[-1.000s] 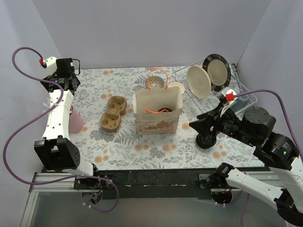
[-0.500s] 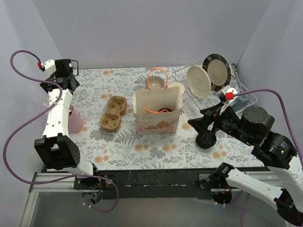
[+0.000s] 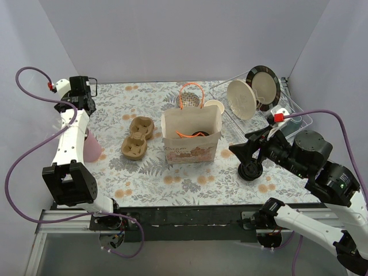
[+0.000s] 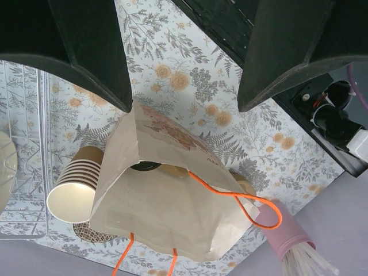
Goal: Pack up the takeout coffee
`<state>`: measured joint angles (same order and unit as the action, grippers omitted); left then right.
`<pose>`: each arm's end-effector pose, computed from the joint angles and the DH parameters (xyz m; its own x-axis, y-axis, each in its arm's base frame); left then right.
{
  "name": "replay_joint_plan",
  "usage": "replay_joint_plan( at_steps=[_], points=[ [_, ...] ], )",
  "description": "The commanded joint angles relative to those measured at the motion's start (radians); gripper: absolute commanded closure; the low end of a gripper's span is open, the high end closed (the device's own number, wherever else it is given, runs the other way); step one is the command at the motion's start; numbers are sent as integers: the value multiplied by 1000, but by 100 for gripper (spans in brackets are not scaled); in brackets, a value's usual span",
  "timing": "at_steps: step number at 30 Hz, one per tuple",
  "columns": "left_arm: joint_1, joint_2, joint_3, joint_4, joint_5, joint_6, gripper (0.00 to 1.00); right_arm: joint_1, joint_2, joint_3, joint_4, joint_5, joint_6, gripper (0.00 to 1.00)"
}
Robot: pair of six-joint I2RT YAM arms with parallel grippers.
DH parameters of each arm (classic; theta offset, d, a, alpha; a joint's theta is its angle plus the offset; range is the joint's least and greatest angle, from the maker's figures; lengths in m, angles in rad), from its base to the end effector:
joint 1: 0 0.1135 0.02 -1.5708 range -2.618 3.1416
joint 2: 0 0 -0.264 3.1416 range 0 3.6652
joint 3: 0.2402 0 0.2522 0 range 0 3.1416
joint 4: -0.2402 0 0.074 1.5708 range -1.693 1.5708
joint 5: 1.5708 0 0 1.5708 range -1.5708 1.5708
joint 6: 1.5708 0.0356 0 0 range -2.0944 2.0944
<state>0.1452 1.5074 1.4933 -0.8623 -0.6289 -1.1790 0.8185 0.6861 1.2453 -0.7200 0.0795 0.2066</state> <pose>0.3085 0.0663 0.3545 0.1620 -0.7317 -0.6621 -0.8896 0.1820 -0.4188 0.0701 0.0708 0.4440 -0.2454 0.0371 -0.9687 -0.6375 0.7467 0.1901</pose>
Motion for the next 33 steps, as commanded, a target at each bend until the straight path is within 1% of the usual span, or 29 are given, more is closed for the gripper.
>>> replay_joint_plan(
  at_steps=[1,5,14,16,20,23,30,33],
  points=[
    [7,-46,-15,23,-48,-18,42,-4,-14,-7,54,14,5,18],
    [13,-39,-1,43,-51,-7,46,-2,-13,-6,54,13,5,18],
    [24,-56,8,63,-100,45,50,-4,-10,-9,57,3,14,18],
    [36,-64,12,78,-69,55,49,-4,-10,-7,57,0,13,18],
    [42,-67,10,75,-32,48,50,-4,-13,-9,53,-6,19,18],
    [42,-73,-7,59,-31,30,51,-2,-14,-14,53,-6,17,18],
    [42,-91,-34,57,-20,38,53,-4,-13,-15,51,-14,16,18],
    [44,-87,-38,31,-12,33,53,-4,-11,-15,53,-14,13,18]
  ],
)
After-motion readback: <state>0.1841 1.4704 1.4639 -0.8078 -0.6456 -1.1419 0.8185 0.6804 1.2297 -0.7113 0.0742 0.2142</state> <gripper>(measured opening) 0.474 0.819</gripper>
